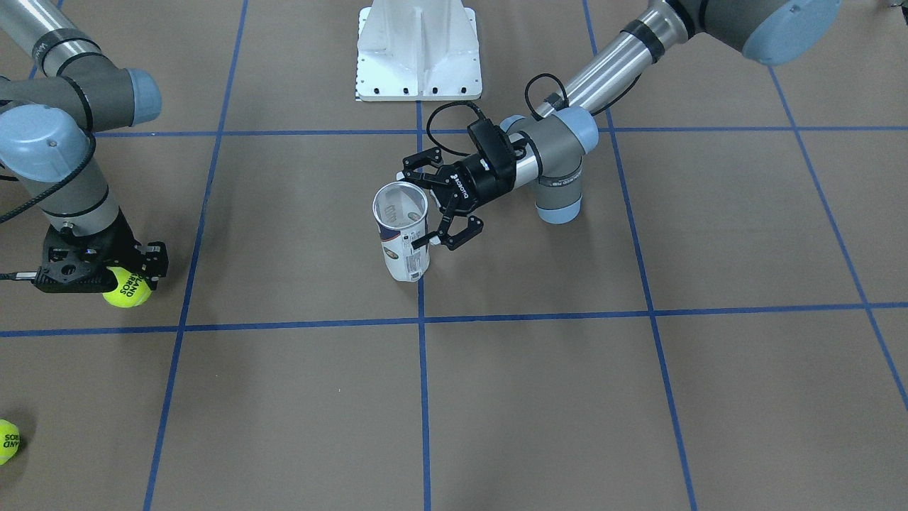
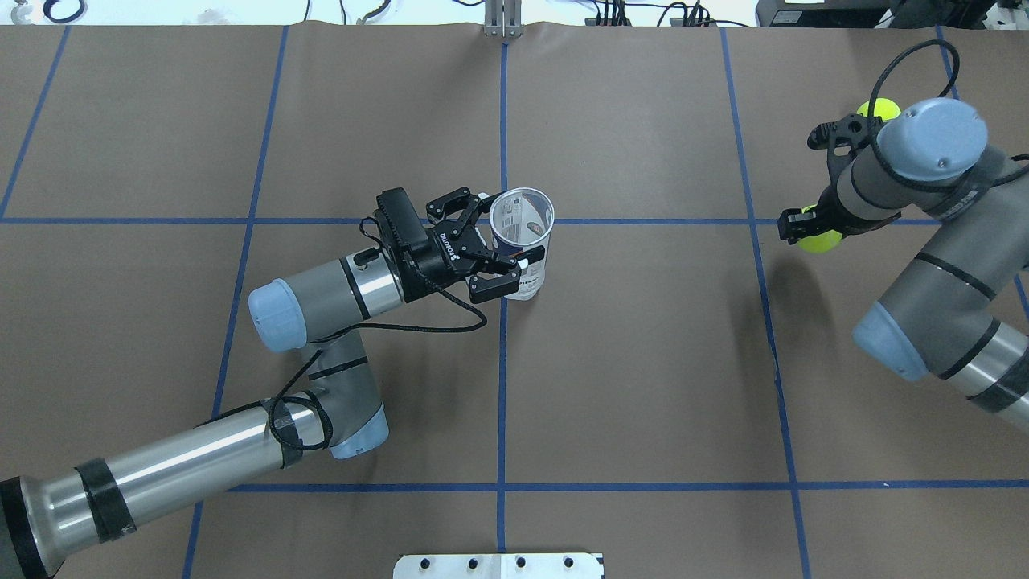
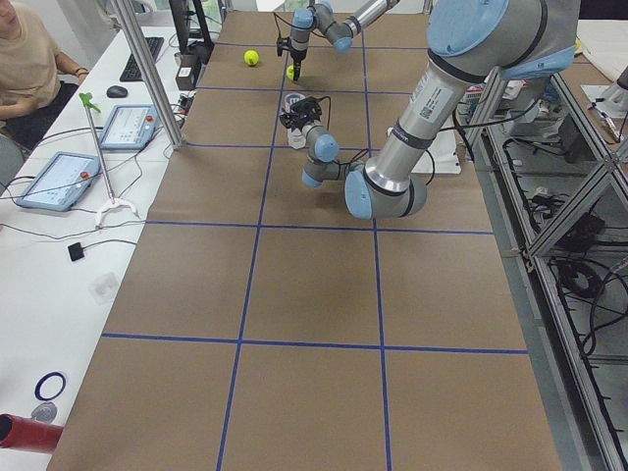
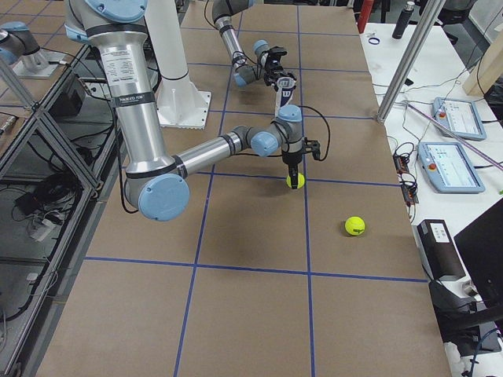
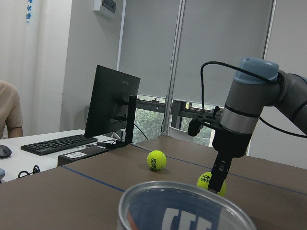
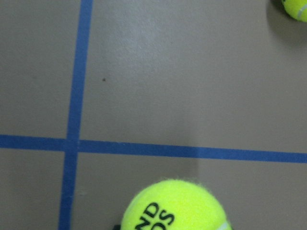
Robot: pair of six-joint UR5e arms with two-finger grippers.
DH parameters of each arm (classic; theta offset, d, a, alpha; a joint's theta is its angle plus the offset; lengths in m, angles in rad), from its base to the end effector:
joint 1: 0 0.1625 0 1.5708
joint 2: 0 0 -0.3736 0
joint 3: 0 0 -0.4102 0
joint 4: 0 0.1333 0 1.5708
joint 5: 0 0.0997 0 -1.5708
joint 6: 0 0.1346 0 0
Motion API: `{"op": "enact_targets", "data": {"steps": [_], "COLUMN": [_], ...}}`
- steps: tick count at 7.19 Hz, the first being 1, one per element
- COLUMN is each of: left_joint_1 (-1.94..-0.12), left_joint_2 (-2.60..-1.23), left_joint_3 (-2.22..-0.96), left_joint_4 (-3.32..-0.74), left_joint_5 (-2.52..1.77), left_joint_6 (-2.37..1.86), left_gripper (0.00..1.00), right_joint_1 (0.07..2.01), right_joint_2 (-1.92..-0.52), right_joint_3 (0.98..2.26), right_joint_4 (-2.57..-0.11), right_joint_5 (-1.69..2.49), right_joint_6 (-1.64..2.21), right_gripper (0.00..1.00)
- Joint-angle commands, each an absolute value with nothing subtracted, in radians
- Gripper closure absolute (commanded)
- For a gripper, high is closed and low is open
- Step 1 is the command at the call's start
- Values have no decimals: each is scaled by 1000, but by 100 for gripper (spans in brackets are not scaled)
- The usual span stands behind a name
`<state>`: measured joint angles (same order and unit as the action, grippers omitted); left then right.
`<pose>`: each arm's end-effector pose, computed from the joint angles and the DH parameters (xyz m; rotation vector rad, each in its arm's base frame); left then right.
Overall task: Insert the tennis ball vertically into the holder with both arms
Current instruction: 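Carry the ball with the right gripper over the can's opening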
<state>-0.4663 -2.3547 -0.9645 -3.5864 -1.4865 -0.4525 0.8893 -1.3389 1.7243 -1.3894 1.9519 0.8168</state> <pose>0.5767 -0.4522 0.1954 1.6024 1.5134 0.2742 -0.3241 -0.5317 0.4238 0.1574 -0.6525 0.0222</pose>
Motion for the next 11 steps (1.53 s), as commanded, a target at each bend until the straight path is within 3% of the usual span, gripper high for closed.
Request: {"op": "enact_targets", "data": {"steps": [1,3,5,9,11], "left_joint_1": [-466,-466,-466,-465,-460], "left_joint_2": [-2355,-2355,-2355,-2355,-2356], "left_joint_3": [-965,-963,-963,-963,-963], "left_joint_4": [-3586,-3586,-3585,-3585,-3585], "left_joint_5": [-1486,-1486,-1486,-1486,-1486], "left_joint_6": [-453,-453,-453,-453,-453], "left_gripper": [1,1,1,1,1], "right_joint_1": [957,962,934,804,741], "right_joint_2": [-1295,-1214,-1023,-742,-690], "right_joint_3": [1802,1880,1942,1859,1821], "right_joint_4": [-1390,-1449,-1697,-1872,-1879], "right_joint_5": [2145,2212,2212,2088,2010], "right_joint_6": [888,1021,1142,1279,1336], "right_gripper": [100,100,100,100,100]}}
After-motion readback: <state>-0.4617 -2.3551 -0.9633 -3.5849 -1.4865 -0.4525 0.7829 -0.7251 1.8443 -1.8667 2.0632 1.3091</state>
